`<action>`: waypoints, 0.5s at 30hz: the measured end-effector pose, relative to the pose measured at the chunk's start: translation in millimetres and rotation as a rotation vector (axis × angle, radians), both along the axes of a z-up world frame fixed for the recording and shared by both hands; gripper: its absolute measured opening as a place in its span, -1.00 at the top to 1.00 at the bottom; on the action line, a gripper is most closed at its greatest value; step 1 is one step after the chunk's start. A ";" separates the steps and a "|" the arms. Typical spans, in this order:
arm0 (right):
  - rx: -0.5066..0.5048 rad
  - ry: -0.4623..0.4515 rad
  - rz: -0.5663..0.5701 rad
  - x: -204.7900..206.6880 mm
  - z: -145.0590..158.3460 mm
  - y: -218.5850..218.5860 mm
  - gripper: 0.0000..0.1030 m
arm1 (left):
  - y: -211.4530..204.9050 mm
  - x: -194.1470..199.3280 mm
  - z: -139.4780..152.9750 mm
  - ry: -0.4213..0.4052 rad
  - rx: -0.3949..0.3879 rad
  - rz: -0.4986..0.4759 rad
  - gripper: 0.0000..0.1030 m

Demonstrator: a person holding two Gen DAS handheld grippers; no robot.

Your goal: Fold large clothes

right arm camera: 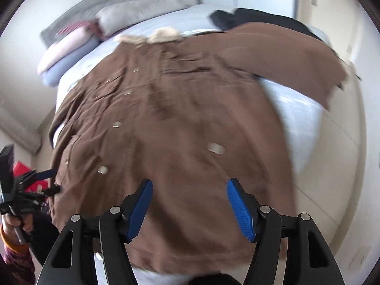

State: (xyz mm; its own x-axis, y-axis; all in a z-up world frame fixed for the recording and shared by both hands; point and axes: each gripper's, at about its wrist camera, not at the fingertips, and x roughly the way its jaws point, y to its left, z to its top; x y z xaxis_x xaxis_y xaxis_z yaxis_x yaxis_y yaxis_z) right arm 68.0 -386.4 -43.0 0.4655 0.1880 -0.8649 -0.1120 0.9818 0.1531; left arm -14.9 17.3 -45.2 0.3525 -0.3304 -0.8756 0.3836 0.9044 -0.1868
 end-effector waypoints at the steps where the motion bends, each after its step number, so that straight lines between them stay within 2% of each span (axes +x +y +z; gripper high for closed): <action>1: -0.008 -0.001 0.022 7.1 1.7 13.2 -0.28 | -13.0 1.2 -8.3 0.033 0.007 -0.046 -0.47; 2: -0.017 -0.005 0.048 14.7 3.8 26.8 -0.28 | -27.0 -1.5 -15.8 0.079 0.030 -0.094 -0.48; 3: -0.027 -0.005 0.067 22.0 5.7 38.1 -0.28 | -36.3 -6.2 -22.2 0.078 0.068 -0.125 -0.48; 4: -0.037 -0.003 0.082 26.4 7.0 45.3 -0.28 | -39.2 -12.8 -18.9 0.022 0.087 -0.138 -0.47; 5: -0.042 -0.002 0.092 28.5 2.5 47.0 -0.28 | -40.3 -17.9 -15.3 0.009 0.101 -0.169 -0.47; 7: -0.056 0.001 0.107 38.8 5.3 54.5 -0.28 | -35.4 -20.4 -7.8 0.087 0.085 -0.236 -0.47; 9: -0.053 0.007 0.109 53.1 8.7 56.3 -0.28 | -23.0 -17.8 1.8 0.150 0.050 -0.256 -0.47; 10: -0.047 0.009 0.107 61.0 11.2 55.5 -0.28 | -17.7 -11.0 11.2 0.156 0.043 -0.254 -0.47; 12: -0.035 0.011 0.091 83.9 21.2 50.7 -0.28 | -10.1 9.1 31.1 0.112 0.058 -0.229 -0.47; 15: -0.011 0.005 0.065 118.3 39.6 45.0 -0.29 | 7.1 73.1 67.0 0.034 0.085 -0.115 -0.47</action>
